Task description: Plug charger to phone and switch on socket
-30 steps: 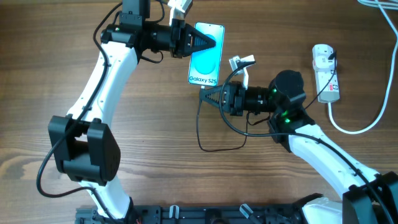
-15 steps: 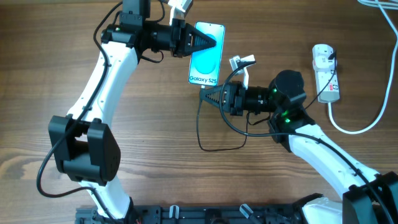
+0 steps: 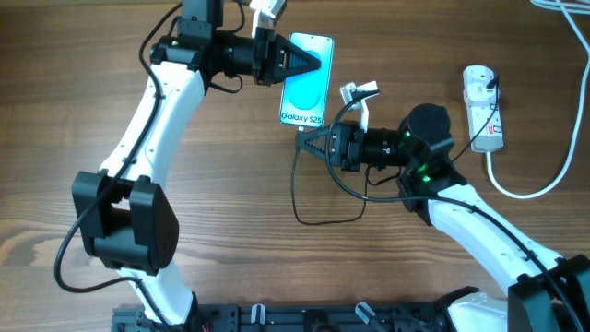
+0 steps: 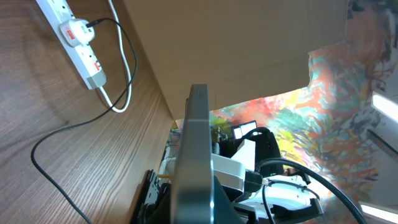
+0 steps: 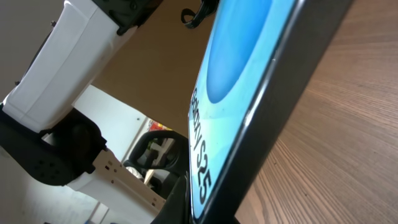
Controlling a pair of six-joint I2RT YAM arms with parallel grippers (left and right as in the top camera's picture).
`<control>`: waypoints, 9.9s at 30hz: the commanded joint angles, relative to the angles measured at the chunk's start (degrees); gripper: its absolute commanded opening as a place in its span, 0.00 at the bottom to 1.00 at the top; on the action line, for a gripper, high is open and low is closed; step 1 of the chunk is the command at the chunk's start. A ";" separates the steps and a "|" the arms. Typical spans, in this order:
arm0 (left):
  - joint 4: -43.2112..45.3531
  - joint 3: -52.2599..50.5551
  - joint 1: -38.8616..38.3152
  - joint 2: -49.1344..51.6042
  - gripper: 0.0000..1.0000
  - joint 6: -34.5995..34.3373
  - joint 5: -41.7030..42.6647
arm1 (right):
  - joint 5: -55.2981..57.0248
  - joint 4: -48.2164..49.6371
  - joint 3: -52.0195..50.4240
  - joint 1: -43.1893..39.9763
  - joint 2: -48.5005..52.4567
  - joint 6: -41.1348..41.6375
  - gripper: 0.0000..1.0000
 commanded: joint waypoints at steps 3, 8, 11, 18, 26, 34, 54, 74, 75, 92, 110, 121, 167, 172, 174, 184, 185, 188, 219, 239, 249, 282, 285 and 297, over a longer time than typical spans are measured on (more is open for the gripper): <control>0.13 1.09 -1.57 -1.29 0.04 -0.68 1.99 | 1.44 0.55 -0.04 -0.55 0.42 0.50 0.05; 0.13 1.09 -1.57 -1.29 0.04 -0.48 2.01 | 1.44 0.61 -0.04 -0.55 0.42 0.48 0.05; 0.09 1.09 -1.57 -1.29 0.04 0.83 2.01 | 1.44 1.88 -0.04 -0.55 0.42 0.63 0.05; 0.09 1.09 -1.57 -1.29 0.04 0.83 2.03 | 1.42 1.88 -0.04 -0.57 0.42 0.59 0.05; -0.42 1.09 -1.57 -1.29 0.04 3.48 2.08 | 1.22 1.88 -0.04 -0.57 0.42 0.57 0.04; -0.79 1.09 -1.55 -1.29 0.04 3.89 2.05 | 1.20 1.88 -0.04 -0.57 0.42 0.59 0.05; -2.08 1.07 -1.55 -1.29 0.04 6.88 2.03 | 0.48 2.60 -0.04 -0.57 0.42 0.59 0.05; -2.32 1.09 -1.57 -1.29 0.04 7.30 2.01 | -0.76 4.48 -0.04 -0.57 0.42 1.60 0.05; -2.32 1.09 -1.57 -1.29 0.04 7.32 2.01 | -0.76 4.55 -0.04 -0.57 0.42 1.84 0.05; -2.32 1.09 -1.57 -1.29 0.04 7.32 2.03 | 0.59 5.64 -0.02 -1.25 0.42 3.56 0.04; -2.82 1.09 -2.95 -1.29 0.04 8.22 2.03 | 4.46 7.89 -0.02 -2.60 0.42 5.46 0.05; -11.93 1.07 -2.95 -1.29 0.04 15.98 1.77 | 4.31 10.88 -0.02 -4.68 0.42 6.99 0.05; -26.21 1.07 -3.26 -1.29 0.04 25.24 0.48 | 7.91 12.37 0.02 -6.82 0.48 5.92 0.04; -26.58 1.07 -5.31 -1.29 0.04 26.58 0.00 | 8.00 12.52 0.31 -7.48 0.96 6.58 0.05; -26.80 1.07 -5.31 -1.29 0.04 26.58 0.02 | 8.00 12.59 0.46 -7.48 1.14 6.56 0.05; -29.77 1.07 -5.31 -1.29 0.04 29.14 -0.61 | 7.87 12.20 1.18 -7.52 1.18 6.84 0.05; -29.77 1.07 -5.31 -1.29 0.04 29.16 -0.63 | 7.43 11.93 1.16 -7.52 1.18 7.65 0.05; -29.57 1.07 -5.27 -1.29 0.04 29.14 -1.25 | 2.73 9.42 1.16 -7.41 1.18 7.82 0.11; -29.83 0.57 0.35 -1.29 0.04 25.66 -19.58 | -3.15 -0.04 1.16 -7.41 1.16 2.86 0.45; -12.41 -13.18 0.33 5.09 0.04 12.57 -35.95 | -2.91 -12.52 1.14 -7.41 1.18 -2.67 0.50; -7.13 -13.18 0.33 13.20 0.04 12.57 -35.98 | -2.82 -14.69 1.14 -7.41 1.18 -4.07 0.50; -6.78 -13.20 0.35 21.46 0.31 12.57 -38.93 | -2.73 -14.69 1.14 -7.41 1.18 -4.31 0.50; -6.99 -13.20 0.35 21.46 0.37 12.57 -39.23 | -2.69 -14.69 1.14 -7.41 1.18 -4.61 0.50; -6.99 -13.16 0.46 21.44 0.65 10.08 -45.13 | -2.86 -14.71 1.14 -7.41 1.18 -5.60 0.50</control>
